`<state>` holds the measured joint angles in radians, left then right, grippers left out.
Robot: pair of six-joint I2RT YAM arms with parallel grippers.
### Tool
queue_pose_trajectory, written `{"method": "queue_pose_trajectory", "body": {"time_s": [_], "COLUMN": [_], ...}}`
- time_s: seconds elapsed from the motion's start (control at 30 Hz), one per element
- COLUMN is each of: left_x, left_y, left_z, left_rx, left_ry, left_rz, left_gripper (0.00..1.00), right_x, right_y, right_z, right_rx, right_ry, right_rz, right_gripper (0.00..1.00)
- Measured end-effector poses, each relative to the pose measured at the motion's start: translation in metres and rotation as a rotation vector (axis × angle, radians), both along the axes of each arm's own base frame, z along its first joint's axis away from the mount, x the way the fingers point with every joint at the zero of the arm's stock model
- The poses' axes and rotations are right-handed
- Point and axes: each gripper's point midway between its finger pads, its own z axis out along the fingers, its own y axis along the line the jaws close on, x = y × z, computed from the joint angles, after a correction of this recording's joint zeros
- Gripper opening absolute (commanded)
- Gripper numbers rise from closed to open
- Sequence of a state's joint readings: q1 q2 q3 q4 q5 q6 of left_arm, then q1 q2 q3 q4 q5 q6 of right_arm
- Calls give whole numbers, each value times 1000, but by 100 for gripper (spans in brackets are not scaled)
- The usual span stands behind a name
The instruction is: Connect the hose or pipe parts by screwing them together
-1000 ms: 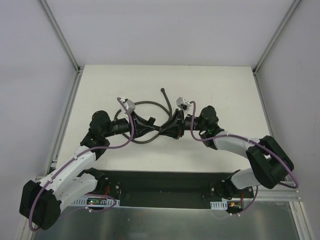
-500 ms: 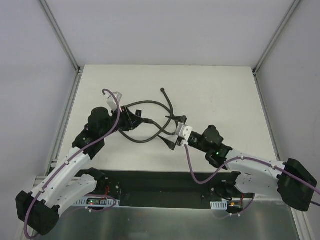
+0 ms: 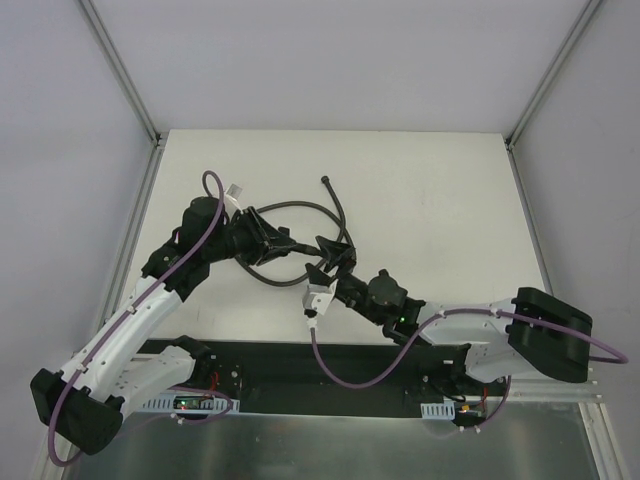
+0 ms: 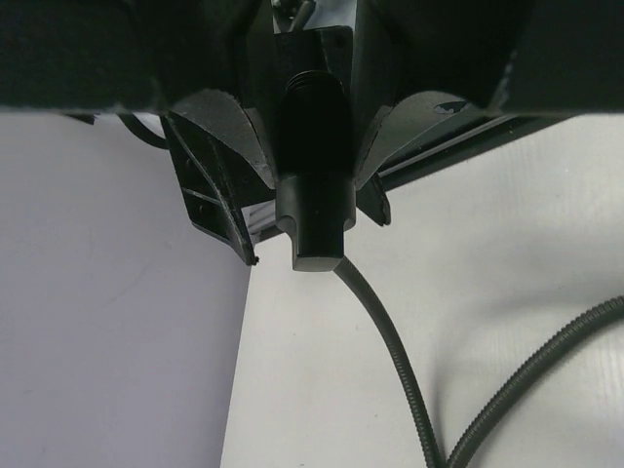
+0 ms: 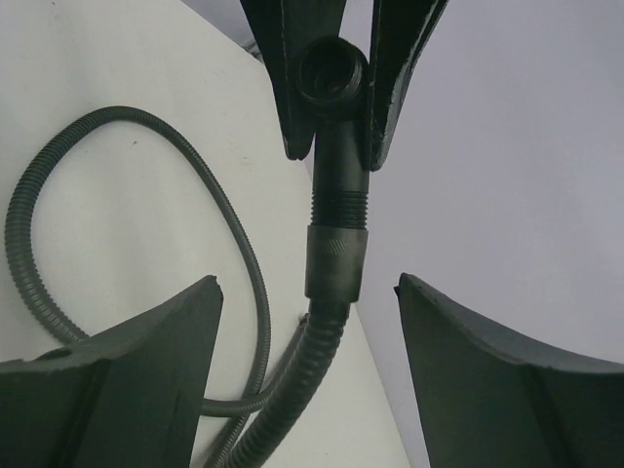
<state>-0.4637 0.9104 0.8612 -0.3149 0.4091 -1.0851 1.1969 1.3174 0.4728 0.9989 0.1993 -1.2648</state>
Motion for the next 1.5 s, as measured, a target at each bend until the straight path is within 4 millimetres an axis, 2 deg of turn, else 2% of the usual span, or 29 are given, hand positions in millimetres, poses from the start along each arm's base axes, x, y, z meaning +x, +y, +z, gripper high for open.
{"method": "queue_pose_trajectory", "body": {"time_s": [0.13, 0.23, 0.27, 0.37, 0.4, 0.53, 0.63, 0.77, 0.83, 0.93, 1.0, 1.03, 1.17, 1.2, 1.23, 1.27, 1.43, 1.5], "left_x": [-4, -7, -8, -10, -9, -8, -3, 4, 6, 3, -3, -4, -8, -8, -7, -5, 6, 15], "left_y": [-1, -3, -4, -6, -6, -6, -10, -19, -23, -26, -27, -27, -33, -34, -35, -36, -35, -31], "left_z": [2, 3, 3, 2, 2, -1, -3, 3, 2, -13, -25, -28, -35, -35, -35, -35, -37, -42], "left_rx": [-35, -55, -62, -70, -68, -32, 8, 46, 56, 69, 84, 91, 113, 117, 123, 130, 180, 216], "left_ry": [55, 82, 91, 114, 114, 64, -45, -285, -484, -709, -792, -817, -956, -979, -999, -1013, -1015, -958], "left_rz": [16, 10, 7, -2, -2, -37, -124, -268, -345, -423, -480, -502, -633, -655, -676, -690, -668, -610], "left_gripper": [0, 0, 0, 0, 0, 0, 0, 0, 0, 0, 0, 0, 0, 0, 0, 0, 0, 0], "right_x": [4, 4, 4, 4, 5, 8, 11, 17, 20, 11, -2, -2, -8, -9, -9, -8, 1, 6], "right_y": [8, 13, 14, 16, 16, 16, 14, 7, 3, 0, 2, -1, -3, -4, -5, -5, -8, -15], "right_z": [5, 11, 13, 18, 17, 11, 8, 10, 11, -4, -17, -23, -29, -30, -31, -30, -22, -18], "right_rx": [-15, -4, 3, 22, 22, 39, 66, 136, 173, 181, 172, 175, 203, 208, 215, 224, 284, 323], "right_ry": [-52, -70, -70, -61, -50, 24, 142, 384, 514, 736, 878, 946, 1152, 1184, 1212, 1227, 1207, 1147], "right_rz": [-23, -20, -19, -22, -25, -31, -3, 91, 157, 272, 350, 371, 456, 466, 473, 475, 447, 400], "right_gripper": [57, 32, 19, 3, 1, 1, 1, 1, 1, 1, 1, 1, 1, 2, 20, 31, 71, 79]}}
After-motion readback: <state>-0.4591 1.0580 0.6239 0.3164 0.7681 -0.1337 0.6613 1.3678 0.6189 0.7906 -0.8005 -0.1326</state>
